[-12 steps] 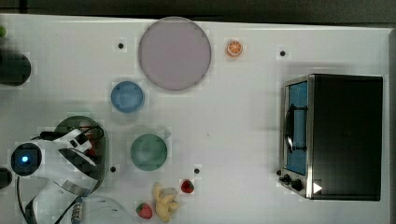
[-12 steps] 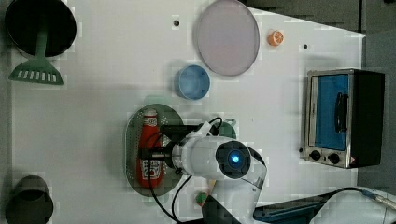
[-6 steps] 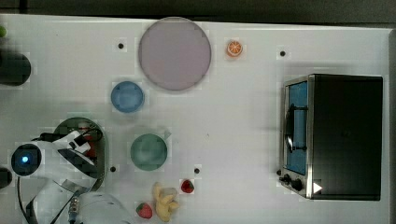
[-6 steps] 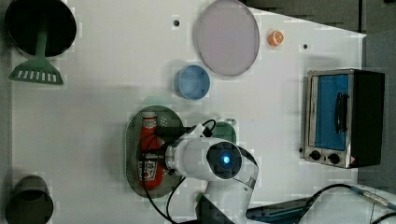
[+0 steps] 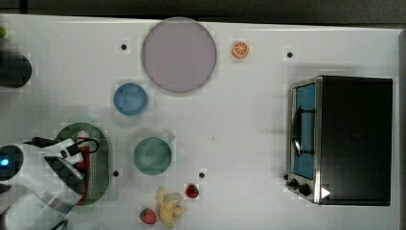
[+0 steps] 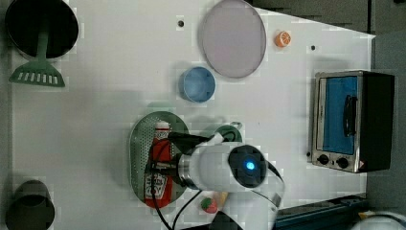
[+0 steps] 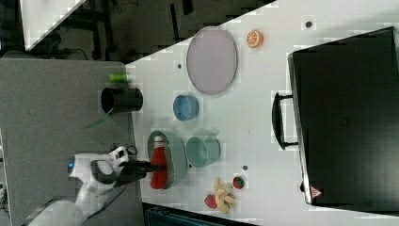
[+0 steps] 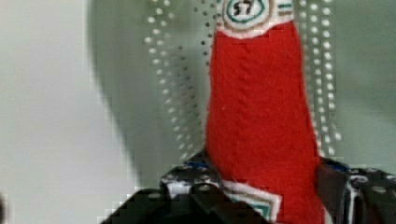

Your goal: Pick ketchup from strainer and place it on the table

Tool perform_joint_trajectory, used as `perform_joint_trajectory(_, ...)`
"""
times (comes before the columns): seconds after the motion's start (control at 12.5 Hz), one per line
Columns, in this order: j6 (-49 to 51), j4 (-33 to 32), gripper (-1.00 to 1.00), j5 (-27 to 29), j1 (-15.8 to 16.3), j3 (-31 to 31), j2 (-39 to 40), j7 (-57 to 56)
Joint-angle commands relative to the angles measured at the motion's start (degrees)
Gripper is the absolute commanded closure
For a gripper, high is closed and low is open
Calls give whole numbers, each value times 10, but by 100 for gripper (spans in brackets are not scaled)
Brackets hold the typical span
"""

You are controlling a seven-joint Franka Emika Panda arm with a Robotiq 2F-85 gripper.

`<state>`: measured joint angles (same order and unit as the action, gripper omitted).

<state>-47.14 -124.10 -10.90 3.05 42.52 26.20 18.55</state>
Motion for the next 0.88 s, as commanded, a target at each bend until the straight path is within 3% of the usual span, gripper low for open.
perform_joint_trajectory(0.08,38,45,-21,39,-40,61,-81,3)
perform_joint_trajectory(0.48,230,148,-21,107,-71,65,-138,-102)
perform_joint_trajectory(0.72,325,212,-21,110,-109,52,-147,-155)
perform_joint_trajectory(0.88,337,234,-21,108,-140,34,-157,-175)
